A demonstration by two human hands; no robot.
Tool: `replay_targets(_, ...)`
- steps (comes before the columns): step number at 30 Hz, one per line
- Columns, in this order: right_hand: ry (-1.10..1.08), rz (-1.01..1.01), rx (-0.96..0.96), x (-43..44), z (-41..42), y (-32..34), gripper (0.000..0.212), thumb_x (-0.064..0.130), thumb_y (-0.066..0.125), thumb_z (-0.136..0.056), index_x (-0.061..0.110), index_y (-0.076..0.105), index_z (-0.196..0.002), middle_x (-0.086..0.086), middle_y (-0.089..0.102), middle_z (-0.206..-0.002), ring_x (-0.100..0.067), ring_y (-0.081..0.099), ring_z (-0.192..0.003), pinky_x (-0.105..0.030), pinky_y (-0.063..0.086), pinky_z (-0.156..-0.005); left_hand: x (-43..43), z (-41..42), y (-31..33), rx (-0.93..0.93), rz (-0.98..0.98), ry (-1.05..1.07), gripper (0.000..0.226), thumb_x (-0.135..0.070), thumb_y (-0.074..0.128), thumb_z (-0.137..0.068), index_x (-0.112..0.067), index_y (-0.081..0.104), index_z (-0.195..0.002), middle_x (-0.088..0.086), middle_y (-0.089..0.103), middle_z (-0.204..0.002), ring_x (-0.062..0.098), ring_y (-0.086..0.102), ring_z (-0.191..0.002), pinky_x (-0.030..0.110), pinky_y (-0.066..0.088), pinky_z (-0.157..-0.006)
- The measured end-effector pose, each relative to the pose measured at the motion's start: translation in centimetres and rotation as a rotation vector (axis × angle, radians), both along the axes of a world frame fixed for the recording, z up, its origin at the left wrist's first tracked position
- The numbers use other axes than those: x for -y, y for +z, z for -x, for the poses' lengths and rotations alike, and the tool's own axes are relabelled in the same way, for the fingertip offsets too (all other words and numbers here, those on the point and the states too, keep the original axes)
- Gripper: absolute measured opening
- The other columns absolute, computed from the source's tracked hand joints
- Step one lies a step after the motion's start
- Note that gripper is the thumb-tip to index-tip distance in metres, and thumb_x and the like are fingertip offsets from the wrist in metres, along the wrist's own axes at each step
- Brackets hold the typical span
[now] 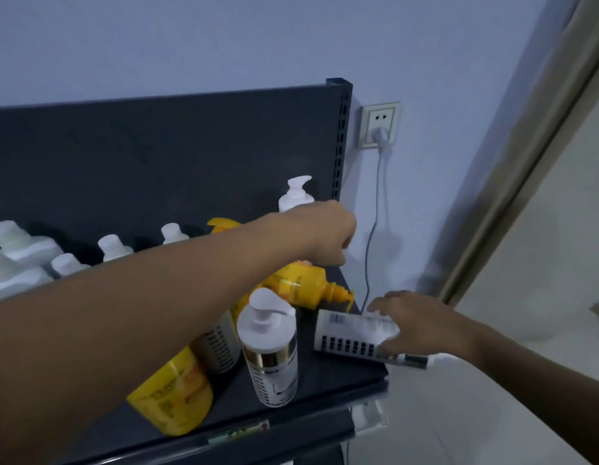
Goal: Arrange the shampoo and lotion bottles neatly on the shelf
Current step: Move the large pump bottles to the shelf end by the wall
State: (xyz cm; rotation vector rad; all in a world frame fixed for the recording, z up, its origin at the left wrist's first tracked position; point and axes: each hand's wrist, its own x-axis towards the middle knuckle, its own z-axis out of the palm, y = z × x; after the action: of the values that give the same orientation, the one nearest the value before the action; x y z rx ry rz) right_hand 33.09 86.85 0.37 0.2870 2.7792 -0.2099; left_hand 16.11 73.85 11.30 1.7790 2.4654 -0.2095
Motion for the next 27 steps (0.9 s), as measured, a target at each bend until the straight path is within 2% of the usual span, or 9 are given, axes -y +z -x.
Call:
replay_targets(2,-0.023,0.034,0.026,-2.0,-1.8,0.0,0.065,0.059,0.074,-0.074,0.032,0.058,-0.131,0.009,0.065,-0.121,-0.011,0.061,-0.106,-0.028,0.05,-0.086,-2.4,0.6,-1.8,-0.061,0.146,-0.125,0.018,-0.03,0.07,-0.09,-0.015,0.067,-0.1,0.003,0.066,-0.094,0.025,0.063,-0.086,0.036,0.057,-0.07)
replay_targets(5,-0.069,0.055,0.088,-4.5,-4.2,-1.1,0.071,0.06,0.075,-0.07,0.034,0.055,-0.133,0.01,0.064,-0.12,-0.011,0.061,-0.103,-0.029,0.051,-0.086,-5.1,1.1,-5.1,-0.11,0.304,-0.238,0.035,-0.032,0.069,-0.092,-0.012,0.068,-0.12,0.005,0.068,-0.105,0.021,0.059,-0.085,0.033,0.047,-0.063)
replay_targets(10,-0.143,0.183,0.039,-6.3,-6.6,-3.0,0.075,0.055,0.077,-0.074,0.035,0.049,-0.14,0.013,0.066,-0.125,-0.007,0.063,-0.106,-0.026,0.053,-0.087,-7.4,1.0,-9.8,-0.158,0.501,-0.321,0.043,-0.037,0.072,-0.087,-0.011,0.063,-0.12,0.006,0.063,-0.104,0.024,0.06,-0.086,0.034,0.044,-0.056)
replay_targets(13,-0.153,0.277,-0.021,-6.6,-6.7,-3.7,0.065,0.045,0.08,-0.079,0.036,0.055,-0.138,0.023,0.066,-0.1,0.008,0.064,-0.087,-0.013,0.049,-0.074,-8.0,1.5,-11.6,-0.209,0.593,-0.382,0.045,-0.036,0.073,-0.087,-0.012,0.062,-0.124,0.008,0.064,-0.106,0.026,0.062,-0.088,0.038,0.051,-0.06)
replay_targets(17,-0.127,0.279,-0.055,-6.2,-6.6,-2.4,0.057,0.036,0.078,-0.082,0.039,0.053,-0.134,0.036,0.049,-0.081,0.031,0.047,-0.076,-0.003,0.04,-0.066,-8.6,2.0,-12.5,-0.216,0.583,-0.442,0.033,-0.036,0.068,-0.091,-0.01,0.067,-0.112,0.007,0.066,-0.094,0.024,0.061,-0.08,0.033,0.043,-0.053)
replay_targets(19,-0.134,0.282,-0.069,-6.2,-6.6,-1.4,0.053,0.038,0.078,-0.079,0.04,0.056,-0.126,0.035,0.055,-0.08,0.021,0.053,-0.077,-0.007,0.043,-0.067,-8.8,2.1,-12.3,-0.232,0.592,-0.455,0.033,-0.039,0.068,-0.091,-0.008,0.07,-0.104,0.006,0.068,-0.088,0.022,0.059,-0.072,0.03,0.036,-0.048)
replay_targets(23,-0.197,0.281,-0.147,-6.6,-6.3,0.8,0.035,0.058,0.077,-0.066,0.034,0.063,-0.086,0.014,0.068,-0.076,-0.006,0.063,-0.072,-0.021,0.049,-0.062,-8.1,2.3,-9.8,-0.228,0.541,-0.412,0.039,-0.043,0.073,-0.087,-0.008,0.073,-0.104,0.007,0.072,-0.089,0.018,0.057,-0.065,0.029,0.032,-0.044)
replay_targets(25,-0.164,0.305,-0.238,-6.2,-5.6,2.4,0.03,0.061,0.075,-0.068,0.036,0.061,-0.074,0.013,0.067,-0.069,-0.009,0.061,-0.063,-0.021,0.044,-0.053,-7.2,3.0,-7.7,-0.213,0.481,-0.375,0.041,-0.042,0.076,-0.085,-0.009,0.072,-0.108,0.008,0.073,-0.095,0.022,0.065,-0.078,0.03,0.042,-0.049)
replay_targets(27,-0.124,0.322,-0.284,-5.1,-4.6,4.2,0.026,0.059,0.077,-0.072,0.038,0.061,-0.075,0.015,0.067,-0.068,-0.007,0.061,-0.06,-0.02,0.042,-0.052,-6.0,3.6,-5.2,-0.194,0.408,-0.338,0.039,-0.042,0.079,-0.082,-0.012,0.072,-0.106,0.003,0.071,-0.093,0.023,0.066,-0.086,0.035,0.054,-0.061)
